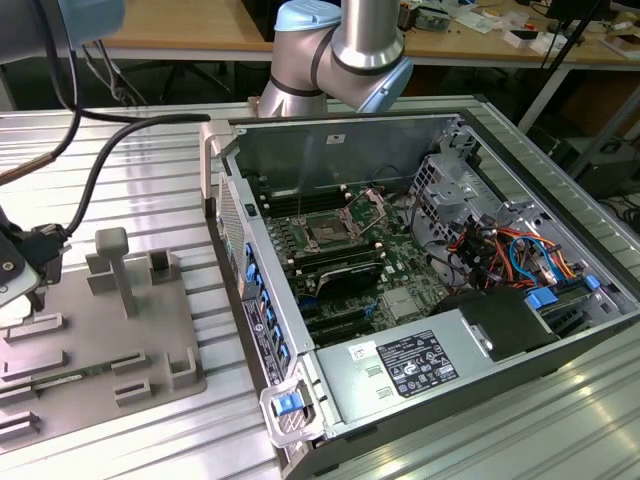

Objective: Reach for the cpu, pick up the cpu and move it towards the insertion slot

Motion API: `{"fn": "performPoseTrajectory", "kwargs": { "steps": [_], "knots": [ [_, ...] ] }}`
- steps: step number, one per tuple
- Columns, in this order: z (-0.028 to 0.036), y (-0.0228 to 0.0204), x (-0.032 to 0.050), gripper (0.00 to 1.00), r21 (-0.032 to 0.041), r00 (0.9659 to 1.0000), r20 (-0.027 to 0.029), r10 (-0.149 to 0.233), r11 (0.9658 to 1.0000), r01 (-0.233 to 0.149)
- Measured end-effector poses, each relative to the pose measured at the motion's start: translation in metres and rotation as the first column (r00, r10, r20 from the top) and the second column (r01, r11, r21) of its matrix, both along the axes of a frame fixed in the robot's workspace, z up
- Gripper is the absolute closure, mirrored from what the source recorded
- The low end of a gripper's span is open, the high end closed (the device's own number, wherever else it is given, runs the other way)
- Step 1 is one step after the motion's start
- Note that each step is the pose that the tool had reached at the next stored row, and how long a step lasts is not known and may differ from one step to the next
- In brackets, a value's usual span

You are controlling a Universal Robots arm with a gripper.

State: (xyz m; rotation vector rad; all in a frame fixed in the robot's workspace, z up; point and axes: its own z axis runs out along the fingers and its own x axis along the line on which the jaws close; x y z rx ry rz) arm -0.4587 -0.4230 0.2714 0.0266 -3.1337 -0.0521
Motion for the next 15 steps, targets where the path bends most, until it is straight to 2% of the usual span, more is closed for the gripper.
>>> {"fn": "performPoseTrajectory", "kwargs": {
  "steps": [15],
  "knots": [
    [0.0113,0.0000,0.0000,0.45,0.0000,1.0000,0.0000,0.000,1.0000,0.000]
  ]
}}
